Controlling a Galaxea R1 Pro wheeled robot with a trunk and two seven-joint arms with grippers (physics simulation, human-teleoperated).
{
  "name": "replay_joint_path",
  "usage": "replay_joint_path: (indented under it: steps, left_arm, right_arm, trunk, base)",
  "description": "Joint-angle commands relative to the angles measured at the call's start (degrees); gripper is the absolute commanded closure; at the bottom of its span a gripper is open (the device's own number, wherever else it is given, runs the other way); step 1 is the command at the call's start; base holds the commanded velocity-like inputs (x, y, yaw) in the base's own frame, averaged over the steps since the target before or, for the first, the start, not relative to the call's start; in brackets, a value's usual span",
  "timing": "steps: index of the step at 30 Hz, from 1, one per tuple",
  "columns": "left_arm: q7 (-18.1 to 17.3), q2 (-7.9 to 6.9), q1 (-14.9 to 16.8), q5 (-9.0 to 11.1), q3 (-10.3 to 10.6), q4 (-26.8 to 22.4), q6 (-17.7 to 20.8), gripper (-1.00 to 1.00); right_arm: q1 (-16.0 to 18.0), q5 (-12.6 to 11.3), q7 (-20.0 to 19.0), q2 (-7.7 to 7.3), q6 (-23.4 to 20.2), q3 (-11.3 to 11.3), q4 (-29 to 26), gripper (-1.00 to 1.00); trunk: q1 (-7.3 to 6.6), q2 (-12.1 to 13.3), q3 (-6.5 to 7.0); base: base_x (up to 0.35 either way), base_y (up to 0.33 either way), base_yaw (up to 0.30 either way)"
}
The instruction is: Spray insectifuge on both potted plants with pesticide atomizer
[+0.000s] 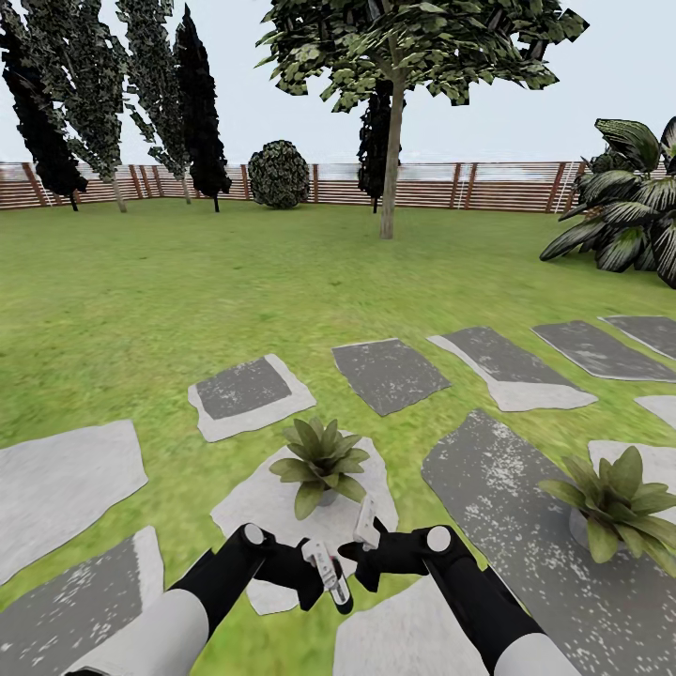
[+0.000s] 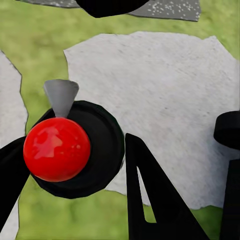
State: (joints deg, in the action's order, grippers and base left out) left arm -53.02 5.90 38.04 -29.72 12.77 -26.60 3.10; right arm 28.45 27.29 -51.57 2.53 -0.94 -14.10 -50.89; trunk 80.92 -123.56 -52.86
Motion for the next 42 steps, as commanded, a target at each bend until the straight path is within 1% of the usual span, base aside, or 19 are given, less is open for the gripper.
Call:
replay_joint_path:
  steps: [1, 8, 11, 13, 35, 42]
  left_arm:
    - [-0.3, 0.1, 0.0, -0.2, 0.0, -0.2, 0.3, 1.0]
    - [-0.3, 0.16, 0.0, 0.0, -0.2, -0.2, 0.2, 1.0]
    - [-0.4, 0.1, 0.0, 1.8, -0.1, -0.1, 0.0, 1.0]
    - [-0.6, 0.13, 0.0, 2.4, 0.0, -0.1, 0.0, 1.0]
    - [-0.7, 0.16, 0.0, 2.6, 0.0, -0.2, -0.1, 1.0]
    - [-0.7, 0.17, 0.0, 2.6, 0.0, -0.2, -1.6, 1.0]
  right_arm:
    - [0.0, 0.3, -0.2, 0.02, -0.1, 0.0, -0.1, 1.0]
    - [0.0, 0.3, -0.2, -0.01, -0.1, 0.0, -0.1, 1.0]
    - [0.0, 0.3, -0.2, 0.01, -0.1, 0.0, 0.0, 1.0]
    - [0.0, 0.3, -0.2, -0.03, -0.1, 0.0, 0.0, 1.0]
    - [0.0, 0.3, -0.2, -0.07, 0.0, 0.0, 0.1, 1.0]
    - [0.0, 0.3, -0.2, -0.07, 0.0, 0.0, 0.2, 1.0]
  trunk:
    - [-0.01, 0.0, -0.05]
    - [-0.01, 0.0, -0.05]
    - [-0.01, 0.0, -0.05]
    - [-0.01, 0.0, -0.05]
    - [-0.01, 0.0, -0.05]
    - [-0.01, 0.0, -0.05]
  base:
    - [0.0, 0.0, 0.0]
    - [0.0, 0.0, 0.0]
    - [0.0, 0.0, 0.0]
    - [0.0, 0.0, 0.0]
    - [0.0, 0.0, 0.0]
    - [0.0, 0.0, 0.0]
